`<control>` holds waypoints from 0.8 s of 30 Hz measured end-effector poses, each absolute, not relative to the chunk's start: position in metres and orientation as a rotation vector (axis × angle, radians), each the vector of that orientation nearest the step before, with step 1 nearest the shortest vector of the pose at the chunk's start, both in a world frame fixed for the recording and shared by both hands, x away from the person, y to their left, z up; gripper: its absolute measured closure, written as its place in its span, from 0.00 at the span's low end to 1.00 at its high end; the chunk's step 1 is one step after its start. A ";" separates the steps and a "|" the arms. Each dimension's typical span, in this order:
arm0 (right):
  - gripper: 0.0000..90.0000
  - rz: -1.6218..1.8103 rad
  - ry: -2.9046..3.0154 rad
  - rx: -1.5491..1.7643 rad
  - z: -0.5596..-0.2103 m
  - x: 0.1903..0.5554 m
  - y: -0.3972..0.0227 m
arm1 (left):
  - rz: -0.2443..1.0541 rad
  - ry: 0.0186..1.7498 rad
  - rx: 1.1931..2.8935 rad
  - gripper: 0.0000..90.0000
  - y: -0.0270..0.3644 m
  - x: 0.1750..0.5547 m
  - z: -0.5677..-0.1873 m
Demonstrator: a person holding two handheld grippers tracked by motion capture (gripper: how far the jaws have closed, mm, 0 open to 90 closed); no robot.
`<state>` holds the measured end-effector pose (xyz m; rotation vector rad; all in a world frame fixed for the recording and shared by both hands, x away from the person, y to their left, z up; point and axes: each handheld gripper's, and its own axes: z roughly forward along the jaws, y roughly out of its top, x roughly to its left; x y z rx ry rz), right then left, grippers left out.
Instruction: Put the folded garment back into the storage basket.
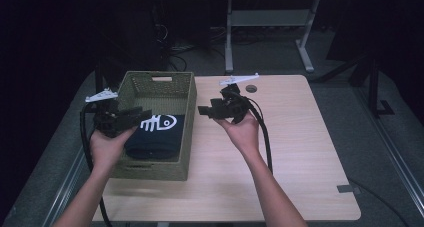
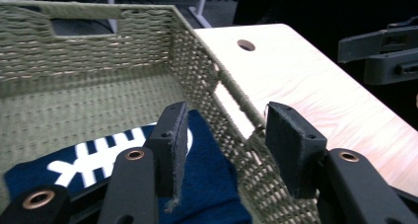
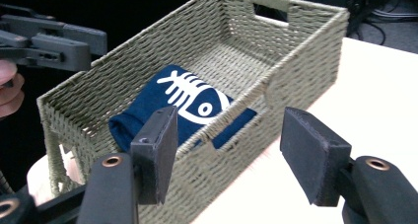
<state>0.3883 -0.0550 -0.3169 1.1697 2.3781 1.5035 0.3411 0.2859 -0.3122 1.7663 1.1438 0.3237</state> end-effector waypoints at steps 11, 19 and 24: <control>0.39 1.452 2.335 1.222 -0.319 0.385 -0.082 | 0.308 1.115 1.773 0.53 0.271 0.340 -0.311; 0.37 1.408 2.295 1.263 -0.325 0.383 -0.102 | 0.298 1.096 1.782 0.51 0.262 0.339 -0.312; 0.36 1.395 2.274 1.285 -0.326 0.381 -0.113 | 0.293 1.075 1.783 0.49 0.254 0.337 -0.310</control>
